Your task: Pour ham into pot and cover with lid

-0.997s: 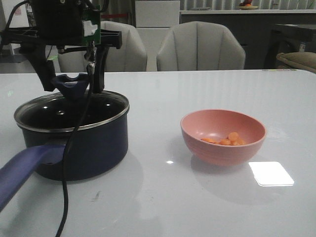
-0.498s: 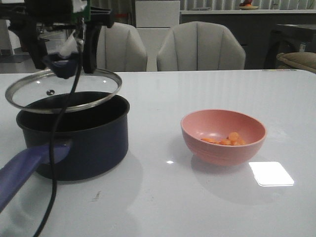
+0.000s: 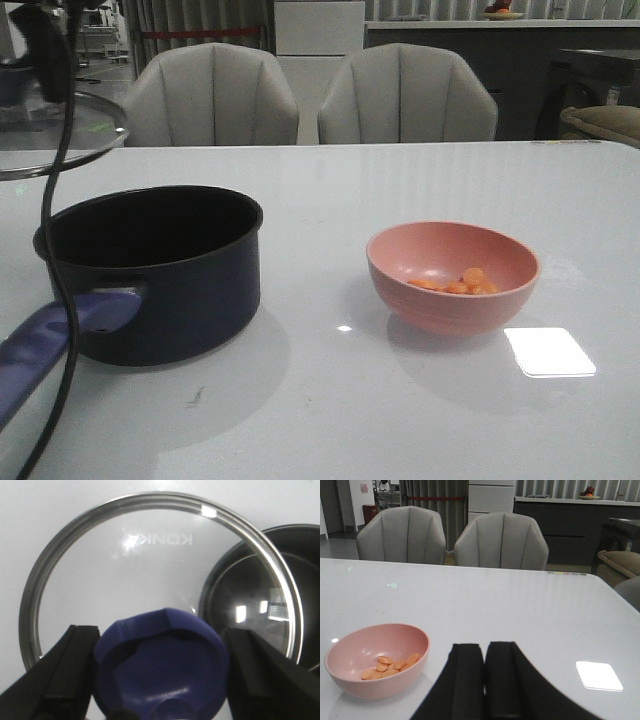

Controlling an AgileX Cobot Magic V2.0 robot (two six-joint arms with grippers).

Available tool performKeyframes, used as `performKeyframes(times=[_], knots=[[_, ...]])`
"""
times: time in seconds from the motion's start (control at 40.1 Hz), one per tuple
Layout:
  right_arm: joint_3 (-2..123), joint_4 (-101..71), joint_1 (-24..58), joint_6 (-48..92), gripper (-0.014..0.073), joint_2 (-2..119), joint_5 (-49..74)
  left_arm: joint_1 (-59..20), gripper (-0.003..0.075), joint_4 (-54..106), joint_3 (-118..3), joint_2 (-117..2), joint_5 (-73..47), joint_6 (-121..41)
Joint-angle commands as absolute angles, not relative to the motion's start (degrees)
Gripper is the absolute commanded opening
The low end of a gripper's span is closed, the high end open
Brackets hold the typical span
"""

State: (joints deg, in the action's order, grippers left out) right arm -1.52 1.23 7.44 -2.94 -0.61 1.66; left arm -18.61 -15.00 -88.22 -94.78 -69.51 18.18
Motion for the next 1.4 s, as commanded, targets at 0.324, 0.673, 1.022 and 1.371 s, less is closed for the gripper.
performKeyframes(times=[0.324, 0.673, 1.022, 1.371], knots=[[-1.3, 1.3, 7.2, -3.0, 0.0146, -1.8, -2.8, 0.6, 0.0333, -1.3, -73.3, -88.3, -53.8, 5.9], [-1.3, 1.3, 7.2, -3.0, 0.0146, -1.8, -2.8, 4.7, 0.0333, -0.6, -59.7, -89.1, -33.6, 5.0], [-1.3, 1.3, 7.2, -3.0, 0.0146, -1.8, -2.8, 4.7, 0.0334, 0.0, -59.0, -93.6, -33.7, 5.3], [-1.3, 1.3, 7.2, -3.0, 0.0146, -1.8, -2.8, 4.7, 0.0388, 0.6, -59.0, -94.0, -34.8, 5.3]])
